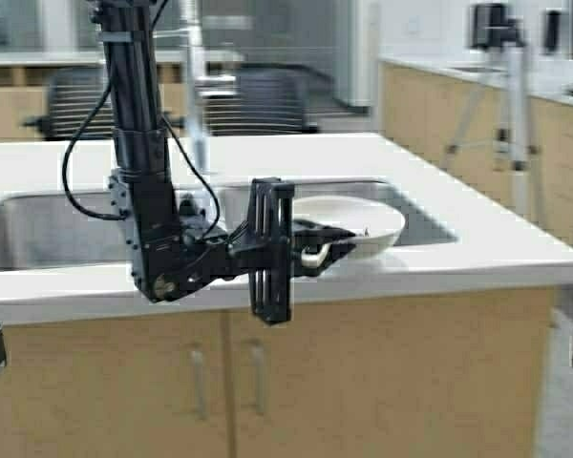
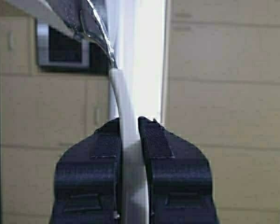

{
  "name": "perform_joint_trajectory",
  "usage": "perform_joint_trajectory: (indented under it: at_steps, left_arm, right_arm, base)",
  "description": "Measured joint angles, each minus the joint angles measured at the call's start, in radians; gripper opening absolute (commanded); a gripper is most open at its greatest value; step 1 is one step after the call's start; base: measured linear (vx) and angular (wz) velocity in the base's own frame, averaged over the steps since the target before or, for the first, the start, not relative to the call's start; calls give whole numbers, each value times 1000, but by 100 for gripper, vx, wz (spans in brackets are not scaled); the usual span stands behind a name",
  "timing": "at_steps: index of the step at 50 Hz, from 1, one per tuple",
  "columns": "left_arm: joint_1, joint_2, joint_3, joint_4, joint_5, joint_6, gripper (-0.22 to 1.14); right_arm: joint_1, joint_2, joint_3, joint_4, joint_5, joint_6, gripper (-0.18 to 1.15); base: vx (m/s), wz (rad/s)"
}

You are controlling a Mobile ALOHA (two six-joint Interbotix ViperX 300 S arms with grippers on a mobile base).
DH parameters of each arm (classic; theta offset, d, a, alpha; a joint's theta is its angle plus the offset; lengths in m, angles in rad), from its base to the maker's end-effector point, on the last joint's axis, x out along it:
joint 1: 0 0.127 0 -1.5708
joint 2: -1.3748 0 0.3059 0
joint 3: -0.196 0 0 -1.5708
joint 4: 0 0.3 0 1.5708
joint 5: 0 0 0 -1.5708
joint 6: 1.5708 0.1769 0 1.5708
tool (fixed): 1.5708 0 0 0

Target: Wash the pan

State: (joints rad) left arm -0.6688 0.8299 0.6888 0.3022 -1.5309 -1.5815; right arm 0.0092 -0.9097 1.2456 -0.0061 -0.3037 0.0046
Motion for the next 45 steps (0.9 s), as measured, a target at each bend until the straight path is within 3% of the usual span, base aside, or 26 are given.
perform_joint_trajectory:
  at_steps: [18, 34, 45]
  left_arm:
    - [23, -29, 67, -20, -51, 0, 2]
    - [247, -23, -14, 6, -26, -2, 2]
    - [314, -6, -83, 58, 15, -15, 2]
  right_arm:
    - [0, 12, 0, -2, 0, 3, 5]
    - [0, 18, 15, 0, 0, 3, 5]
    - [-2, 17, 21, -2, 0, 3, 5]
  base:
    - [13, 28]
    - [17, 12]
    - [18, 6]
